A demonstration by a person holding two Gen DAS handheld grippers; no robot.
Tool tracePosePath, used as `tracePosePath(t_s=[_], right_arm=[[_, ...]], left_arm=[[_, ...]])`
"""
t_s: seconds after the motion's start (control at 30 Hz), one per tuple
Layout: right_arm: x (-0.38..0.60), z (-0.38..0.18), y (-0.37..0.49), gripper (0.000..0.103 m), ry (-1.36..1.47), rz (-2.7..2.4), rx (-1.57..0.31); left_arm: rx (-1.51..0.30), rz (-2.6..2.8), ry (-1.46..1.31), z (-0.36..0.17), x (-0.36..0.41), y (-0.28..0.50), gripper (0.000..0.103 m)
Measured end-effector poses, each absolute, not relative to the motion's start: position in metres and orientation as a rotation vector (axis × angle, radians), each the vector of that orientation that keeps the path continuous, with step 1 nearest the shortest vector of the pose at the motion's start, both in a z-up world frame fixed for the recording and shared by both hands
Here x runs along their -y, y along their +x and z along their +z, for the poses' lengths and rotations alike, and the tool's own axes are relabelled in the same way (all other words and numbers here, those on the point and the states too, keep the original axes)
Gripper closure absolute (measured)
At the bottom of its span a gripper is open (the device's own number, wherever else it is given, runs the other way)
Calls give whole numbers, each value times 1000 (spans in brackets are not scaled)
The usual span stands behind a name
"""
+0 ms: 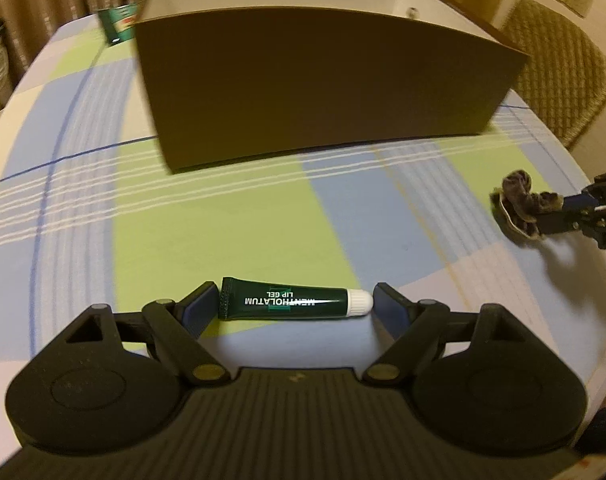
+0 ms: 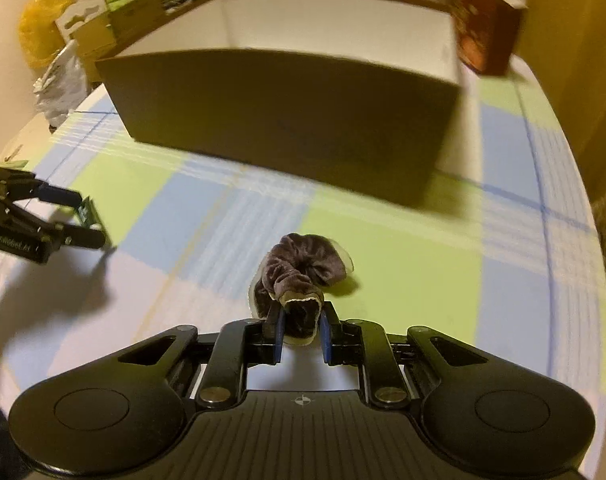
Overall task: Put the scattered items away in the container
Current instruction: 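Grasp the brown scrunchie with the right tool while the left tool holds the lip gel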
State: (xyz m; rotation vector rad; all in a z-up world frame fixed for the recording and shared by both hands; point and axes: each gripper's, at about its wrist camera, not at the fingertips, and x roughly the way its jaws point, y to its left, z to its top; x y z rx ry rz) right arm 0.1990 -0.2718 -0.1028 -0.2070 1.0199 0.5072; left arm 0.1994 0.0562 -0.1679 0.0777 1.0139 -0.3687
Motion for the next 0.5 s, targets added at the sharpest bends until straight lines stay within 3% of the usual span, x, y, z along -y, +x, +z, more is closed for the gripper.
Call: tracePosePath(t_s=[0.03,0.1,0.13,0.5], right_arm=[[275,-101,195,74,-206,496,-1019],[279,-98,191,39,-207,482,-1004],[281,-97,189,35,-207,479,-993],[260,-124,202,35,-239,453,-992]], left_arm=[[-1013,-378,83,-168,-52,200,22],[-1015,-392,92,-169,-46,202,22],[-1017,-397,95,-171,-43,203,22],[-1024,-381,120,-174,-37,200,22]])
